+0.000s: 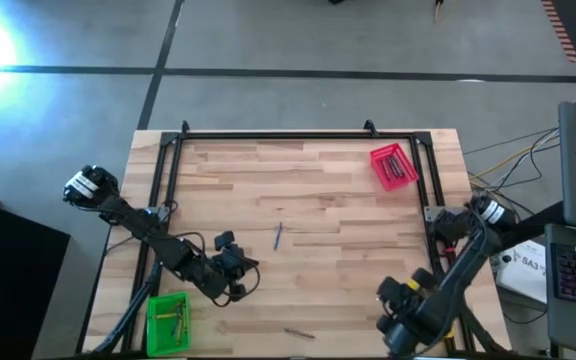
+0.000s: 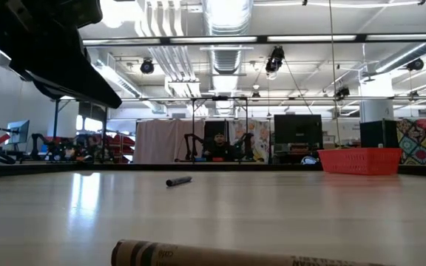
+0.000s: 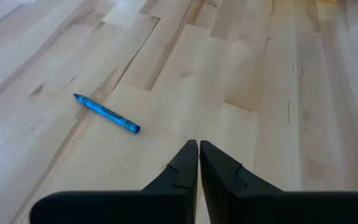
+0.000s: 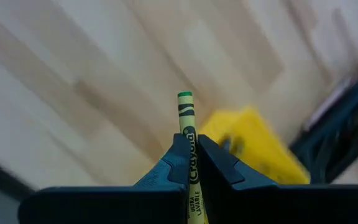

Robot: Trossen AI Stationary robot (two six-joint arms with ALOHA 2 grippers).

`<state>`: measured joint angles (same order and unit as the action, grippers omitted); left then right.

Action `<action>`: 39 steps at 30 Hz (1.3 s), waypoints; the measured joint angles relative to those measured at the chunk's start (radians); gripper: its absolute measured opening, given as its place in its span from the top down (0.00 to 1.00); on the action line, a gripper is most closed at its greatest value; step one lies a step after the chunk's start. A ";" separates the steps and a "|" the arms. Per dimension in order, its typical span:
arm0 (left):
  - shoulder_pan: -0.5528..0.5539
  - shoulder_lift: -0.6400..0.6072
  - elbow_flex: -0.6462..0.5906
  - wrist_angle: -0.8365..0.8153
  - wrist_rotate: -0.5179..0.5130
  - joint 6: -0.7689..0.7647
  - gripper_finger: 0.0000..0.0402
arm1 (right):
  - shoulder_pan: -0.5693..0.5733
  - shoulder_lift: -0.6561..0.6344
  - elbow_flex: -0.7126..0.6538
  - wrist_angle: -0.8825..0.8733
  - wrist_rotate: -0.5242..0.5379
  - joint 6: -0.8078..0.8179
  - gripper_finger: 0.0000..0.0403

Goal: Sort crayons
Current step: Put the green crayon into the green bin, then put the brown crayon into the yellow bin

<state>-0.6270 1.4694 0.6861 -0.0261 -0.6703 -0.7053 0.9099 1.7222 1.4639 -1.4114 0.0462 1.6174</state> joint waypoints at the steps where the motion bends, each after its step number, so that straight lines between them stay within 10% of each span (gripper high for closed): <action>1: 0.000 0.001 0.000 0.000 0.001 0.000 1.00 | 0.013 0.000 0.000 0.001 -0.025 0.021 0.97; 9: 0.029 0.002 0.000 -0.011 0.000 -0.008 0.95 | 0.097 0.000 -0.023 -0.025 -0.111 0.177 0.97; 18: 0.083 0.002 0.000 -0.013 0.006 0.013 0.59 | 0.148 0.000 -0.067 -0.018 -0.131 0.274 0.77; 28: 0.086 0.003 0.000 -0.013 0.007 0.006 0.43 | 0.121 0.000 -0.080 -0.046 0.067 0.210 0.57; 35: 0.085 0.041 -0.001 0.192 -0.015 0.105 0.44 | 0.035 0.000 -0.068 0.212 0.546 -0.149 0.56; 39: 0.077 0.099 0.004 0.288 0.027 0.158 0.44 | -0.040 0.007 -0.094 0.655 0.534 -0.588 0.56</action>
<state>-0.5496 1.5685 0.6896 0.2623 -0.6436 -0.5473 0.8696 1.7292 1.3703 -0.7562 0.5799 1.0294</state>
